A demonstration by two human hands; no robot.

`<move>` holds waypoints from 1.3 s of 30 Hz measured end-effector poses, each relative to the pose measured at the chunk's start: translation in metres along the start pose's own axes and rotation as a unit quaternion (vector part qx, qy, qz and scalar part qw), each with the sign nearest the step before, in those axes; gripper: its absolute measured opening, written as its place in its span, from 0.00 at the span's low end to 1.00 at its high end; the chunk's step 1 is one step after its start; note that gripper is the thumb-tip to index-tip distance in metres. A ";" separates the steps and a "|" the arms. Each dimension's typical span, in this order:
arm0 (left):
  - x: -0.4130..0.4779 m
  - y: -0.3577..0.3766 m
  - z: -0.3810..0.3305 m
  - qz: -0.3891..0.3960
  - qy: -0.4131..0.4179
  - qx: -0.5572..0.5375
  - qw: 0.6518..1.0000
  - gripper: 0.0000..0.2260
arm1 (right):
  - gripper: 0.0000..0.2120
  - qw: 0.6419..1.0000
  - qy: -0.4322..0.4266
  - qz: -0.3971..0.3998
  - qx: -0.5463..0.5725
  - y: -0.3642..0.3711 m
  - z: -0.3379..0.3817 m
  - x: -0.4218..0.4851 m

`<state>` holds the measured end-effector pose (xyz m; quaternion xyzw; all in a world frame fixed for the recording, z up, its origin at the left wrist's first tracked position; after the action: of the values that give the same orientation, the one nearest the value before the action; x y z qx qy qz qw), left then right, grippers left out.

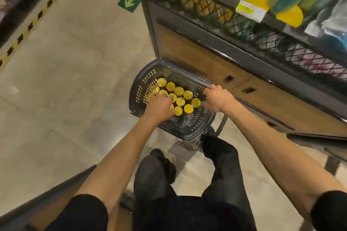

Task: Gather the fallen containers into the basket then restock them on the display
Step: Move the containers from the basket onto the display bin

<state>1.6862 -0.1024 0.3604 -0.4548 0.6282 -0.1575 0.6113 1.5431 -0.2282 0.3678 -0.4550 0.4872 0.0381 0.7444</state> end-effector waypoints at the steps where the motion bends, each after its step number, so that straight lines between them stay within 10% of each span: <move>1: 0.011 0.015 0.004 0.007 0.012 0.005 1.000 0.19 | 0.22 1.000 0.002 0.000 0.007 0.012 -0.001 0.009; 22: 0.262 0.275 0.056 0.081 0.119 0.121 0.982 0.26 | 0.27 0.998 0.043 -0.006 0.043 0.246 -0.009 0.290; 39: 0.330 0.335 0.043 0.110 0.188 0.251 0.943 0.31 | 0.33 0.996 0.053 -0.037 0.064 0.300 -0.038 0.381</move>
<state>1.6513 -0.1597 -0.1067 -0.1767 0.7181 -0.3246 0.5897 1.5659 -0.2279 -0.1176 -0.4252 0.5101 -0.0452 0.7463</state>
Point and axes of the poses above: each hand's wrist, its own x-axis towards the middle knuckle, its own y-axis out of the palm, z = x × y, the point moved 8 cm from there along x, towards the middle knuckle, and after that the axes turned 9 degrees about z, right-handed, at the moved point
